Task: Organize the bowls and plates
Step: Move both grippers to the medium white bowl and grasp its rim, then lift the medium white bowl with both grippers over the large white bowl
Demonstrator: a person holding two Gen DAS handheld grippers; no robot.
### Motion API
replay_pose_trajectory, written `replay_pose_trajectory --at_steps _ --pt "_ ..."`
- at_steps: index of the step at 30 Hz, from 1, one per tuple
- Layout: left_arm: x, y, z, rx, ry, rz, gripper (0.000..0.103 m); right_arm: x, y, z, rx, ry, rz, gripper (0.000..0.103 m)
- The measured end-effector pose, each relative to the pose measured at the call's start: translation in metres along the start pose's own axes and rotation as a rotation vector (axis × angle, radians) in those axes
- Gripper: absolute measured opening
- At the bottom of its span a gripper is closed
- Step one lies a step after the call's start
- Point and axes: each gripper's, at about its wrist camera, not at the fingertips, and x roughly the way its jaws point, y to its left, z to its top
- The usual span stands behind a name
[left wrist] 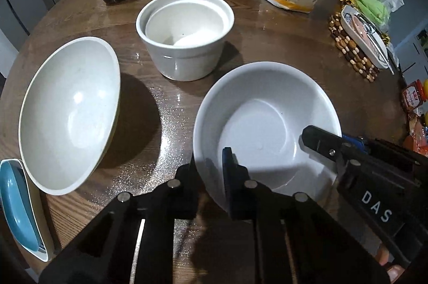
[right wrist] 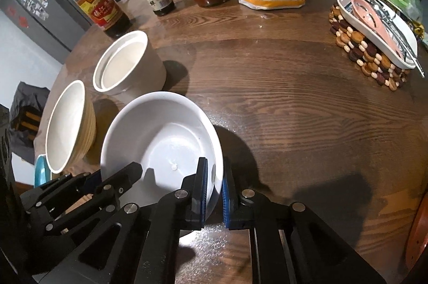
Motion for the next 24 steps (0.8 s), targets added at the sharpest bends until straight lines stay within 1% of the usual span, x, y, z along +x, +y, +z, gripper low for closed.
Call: replay_pose_trajectory --at_steps 8,14,19,24 --pt "-0.023 0.005 -0.004 0.017 -0.047 -0.012 0.014 -0.025 0.009 -0.005 -0.004 -0.047 0.015 0.011" --pt "-0.049 0.019 -0.006 -0.001 -0.108 -0.01 0.014 -0.05 0.033 -0.003 -0.049 -0.102 0.024 0.011" --pt "-0.069 0.036 -0.008 -0.014 -0.16 0.021 0.014 -0.059 0.059 -0.001 -0.087 -0.121 0.041 0.011" --pt "-0.083 0.059 -0.012 -0.029 -0.189 0.051 0.014 -0.06 0.084 -0.002 -0.119 -0.126 0.064 0.011"
